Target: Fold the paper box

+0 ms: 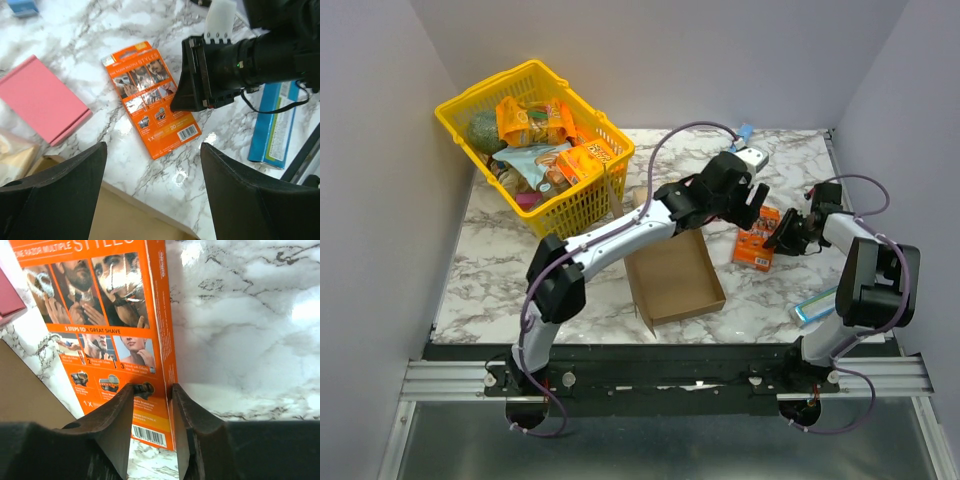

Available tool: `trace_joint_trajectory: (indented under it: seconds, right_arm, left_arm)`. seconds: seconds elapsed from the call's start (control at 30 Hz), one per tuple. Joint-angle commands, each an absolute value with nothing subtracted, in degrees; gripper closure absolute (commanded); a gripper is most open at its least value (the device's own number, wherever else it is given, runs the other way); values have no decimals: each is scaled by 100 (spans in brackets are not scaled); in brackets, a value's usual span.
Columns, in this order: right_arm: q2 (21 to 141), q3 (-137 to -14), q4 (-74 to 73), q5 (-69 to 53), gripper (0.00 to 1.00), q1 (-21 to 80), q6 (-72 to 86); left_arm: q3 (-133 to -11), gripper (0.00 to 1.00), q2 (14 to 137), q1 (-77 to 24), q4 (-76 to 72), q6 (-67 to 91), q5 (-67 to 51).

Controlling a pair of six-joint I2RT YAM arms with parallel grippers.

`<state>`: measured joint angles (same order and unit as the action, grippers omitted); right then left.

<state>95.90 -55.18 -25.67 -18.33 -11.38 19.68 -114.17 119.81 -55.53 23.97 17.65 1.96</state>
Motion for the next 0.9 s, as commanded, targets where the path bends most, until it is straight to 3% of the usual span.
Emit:
trace_joint_trajectory:
  seconds: [0.0,0.2,0.37,0.4,0.43,0.5,0.53,0.6,0.87]
  right_arm:
    - [9064,-5151,-2470,-2161,99,-1125,1696]
    - [8561,-4948,-2364,-2909,99,-1125,1801]
    - [8525,-5202,-2662,-2296,98,-1125,1995]
    - [8551,-5395,-2689,-2198,92,-1125,1986]
    - [8587,-5527,-2759,-2084,66,-1125,1960]
    - [8727,-5851,-2865,-1934,49,-1125,1820]
    - [8771,-5923,-2822,-1925,36,-1125,1785]
    - [9024,-6142,-2795,-1750,27,-1125,1714]
    - [10344,-7233,-2989,-1257,23,-1151,2661]
  left_arm:
    - [-10865,15,10874,-5423,2303,1573,264]
    - [-10240,15,9950,-5072,2267,1731,9]
    - [-10187,15,9607,-4983,2513,1643,105]
    - [-10047,15,9546,-4992,2548,1687,36]
    - [-9907,15,9380,-4992,2497,1722,9]
    - [-9268,14,9142,-4992,2252,1845,9]
    - [-9020,12,8827,-4992,2172,1881,113]
    - [-8284,11,8457,-4983,1900,2056,342]
    - [-7489,6,6988,-4703,2373,2171,756]
